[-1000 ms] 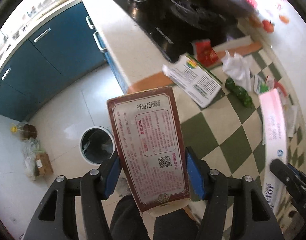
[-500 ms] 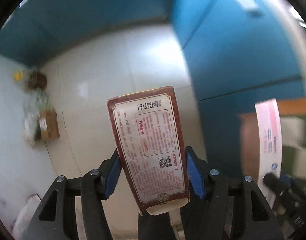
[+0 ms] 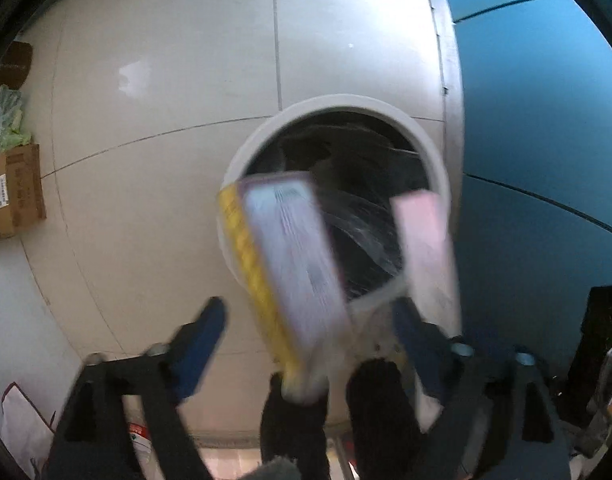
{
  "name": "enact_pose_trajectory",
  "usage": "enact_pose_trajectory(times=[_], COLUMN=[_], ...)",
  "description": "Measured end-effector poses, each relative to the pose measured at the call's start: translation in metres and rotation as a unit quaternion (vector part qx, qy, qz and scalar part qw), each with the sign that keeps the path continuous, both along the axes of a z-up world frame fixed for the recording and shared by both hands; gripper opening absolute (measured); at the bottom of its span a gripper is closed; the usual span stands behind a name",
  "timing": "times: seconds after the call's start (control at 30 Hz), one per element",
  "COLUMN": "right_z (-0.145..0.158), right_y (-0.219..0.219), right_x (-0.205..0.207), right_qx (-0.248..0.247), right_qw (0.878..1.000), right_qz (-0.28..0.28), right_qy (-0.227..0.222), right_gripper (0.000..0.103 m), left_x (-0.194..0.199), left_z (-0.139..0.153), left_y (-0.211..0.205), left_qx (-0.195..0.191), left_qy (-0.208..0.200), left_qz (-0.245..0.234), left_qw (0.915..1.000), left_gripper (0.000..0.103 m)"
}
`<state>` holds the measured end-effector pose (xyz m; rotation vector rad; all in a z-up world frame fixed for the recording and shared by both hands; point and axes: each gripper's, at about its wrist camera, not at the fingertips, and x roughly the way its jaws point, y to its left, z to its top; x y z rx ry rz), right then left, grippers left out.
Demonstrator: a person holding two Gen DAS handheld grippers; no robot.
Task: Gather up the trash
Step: 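Carry both boxes to the white bin and open both tools to drop them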
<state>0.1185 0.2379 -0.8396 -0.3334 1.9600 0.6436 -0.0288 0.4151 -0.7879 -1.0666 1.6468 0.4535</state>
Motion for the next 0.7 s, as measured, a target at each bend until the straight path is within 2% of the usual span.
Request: enact_pose_trajectory(times=[0.03,0.1,0.13,0.2,0.3,0.4,0.57,0.7], right_z=[-0.002,-0.005,-0.002,-0.004,0.017,0.034,0.052,0.088], right_y=[0.003,0.006,0.005,0.005,0.015,0.025,0.025,0.019], right_x=[-0.003,-0.004,-0.005,0.000,-0.009,-0.014,-0.019,-0.030], right_qx=[0.002,-0.003,-0.005,-0.009,-0.011,-0.016,-0.009,0.005], right_qw=[1.000,1.000,0.999,0.997,0.989,0.976,0.967,0.962], right_qz=[0.004,0.011,0.020,0.039,0.079,0.114,0.129,0.134], right_qy=[-0.004,-0.013,-0.032,-0.066,-0.125,-0.185,-0.220,-0.239], right_gripper=[0.087,0.090,0.091,0.102,0.103,0.103,0.103,0.103], left_x=[-0.003,-0.009,-0.009,-0.011,-0.015,-0.023,-0.036,-0.043], left_z=[-0.001,0.003,0.008,0.023,0.042,0.056,0.082,0.120], left_y=[-0.002,-0.003,-0.006,-0.014,-0.020,-0.026,-0.038,-0.051], left_qx=[0.002,0.024,0.040,0.082,0.159,0.203,0.234,0.253], left_qy=[0.001,0.003,0.006,0.010,0.014,0.017,0.013,0.004], left_qz=[0.002,0.000,-0.004,-0.009,-0.018,-0.013,0.007,0.012], left_qw=[1.0000,0.9997,0.9992,0.9965,0.9870,0.9790,0.9722,0.9673], left_gripper=[0.097,0.097,0.097,0.097,0.097,0.097,0.097,0.097])
